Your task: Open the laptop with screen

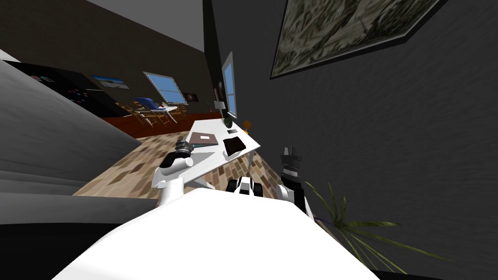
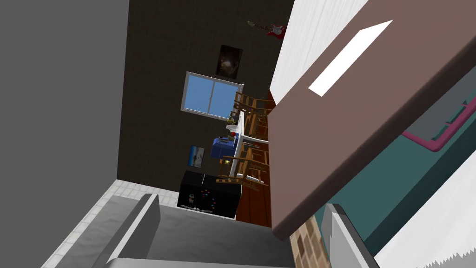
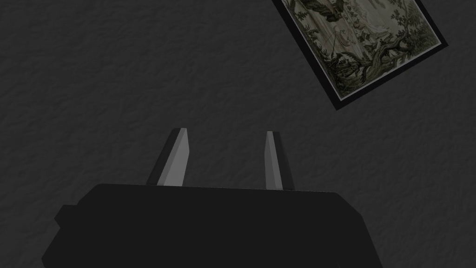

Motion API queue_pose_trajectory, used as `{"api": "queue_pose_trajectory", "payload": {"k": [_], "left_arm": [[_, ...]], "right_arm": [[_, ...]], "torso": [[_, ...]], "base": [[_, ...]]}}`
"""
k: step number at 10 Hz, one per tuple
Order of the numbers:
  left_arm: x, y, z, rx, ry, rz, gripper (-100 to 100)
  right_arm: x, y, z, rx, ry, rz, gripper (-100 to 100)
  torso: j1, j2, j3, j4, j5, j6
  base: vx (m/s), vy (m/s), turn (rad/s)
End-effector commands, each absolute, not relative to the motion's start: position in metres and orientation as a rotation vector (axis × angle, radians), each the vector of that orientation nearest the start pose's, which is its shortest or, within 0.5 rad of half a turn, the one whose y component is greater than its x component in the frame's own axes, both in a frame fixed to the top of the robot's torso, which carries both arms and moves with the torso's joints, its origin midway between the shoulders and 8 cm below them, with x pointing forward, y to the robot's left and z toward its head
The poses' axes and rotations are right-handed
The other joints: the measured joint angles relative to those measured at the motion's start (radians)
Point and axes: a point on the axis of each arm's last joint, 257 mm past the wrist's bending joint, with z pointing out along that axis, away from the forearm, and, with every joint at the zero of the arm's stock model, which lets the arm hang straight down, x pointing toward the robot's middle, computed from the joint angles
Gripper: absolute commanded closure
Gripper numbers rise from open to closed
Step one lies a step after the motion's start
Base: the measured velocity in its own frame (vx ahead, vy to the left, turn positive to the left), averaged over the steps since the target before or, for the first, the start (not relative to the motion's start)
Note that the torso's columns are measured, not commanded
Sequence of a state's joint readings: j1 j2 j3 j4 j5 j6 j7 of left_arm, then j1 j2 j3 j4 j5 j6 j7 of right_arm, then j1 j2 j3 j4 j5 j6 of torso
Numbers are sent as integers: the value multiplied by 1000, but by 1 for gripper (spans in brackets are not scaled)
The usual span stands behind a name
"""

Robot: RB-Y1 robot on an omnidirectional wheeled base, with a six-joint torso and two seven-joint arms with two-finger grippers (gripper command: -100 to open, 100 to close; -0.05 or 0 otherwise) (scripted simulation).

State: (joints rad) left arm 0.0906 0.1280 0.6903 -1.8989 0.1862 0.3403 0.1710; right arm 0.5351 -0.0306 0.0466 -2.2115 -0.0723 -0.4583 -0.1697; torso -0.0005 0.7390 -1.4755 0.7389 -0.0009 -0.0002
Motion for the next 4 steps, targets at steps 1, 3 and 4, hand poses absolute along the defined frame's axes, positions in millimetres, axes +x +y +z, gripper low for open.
{"api": "queue_pose_trajectory", "payload": {"k": [1, 3, 4], "left_arm": [[398, 590, -137, -1535, 581, -862, 0], [398, 590, -138, -1538, 582, -860, 0], [398, 590, -138, -1538, 582, -861, 0]], "right_arm": [[361, -277, -28, 881, 635, 1498, 0], [361, -277, -28, 881, 635, 1498, 0], [361, -277, -28, 881, 635, 1498, 0]], "torso": [[-1, 0, 0, 0, 0, 0], [-1, 0, 0, 0, 0, 0], [0, -1, 0, -1, 0, 0]], "base": [[0, 0, 0], [0, 0, 0], [0, 0, 0]]}}
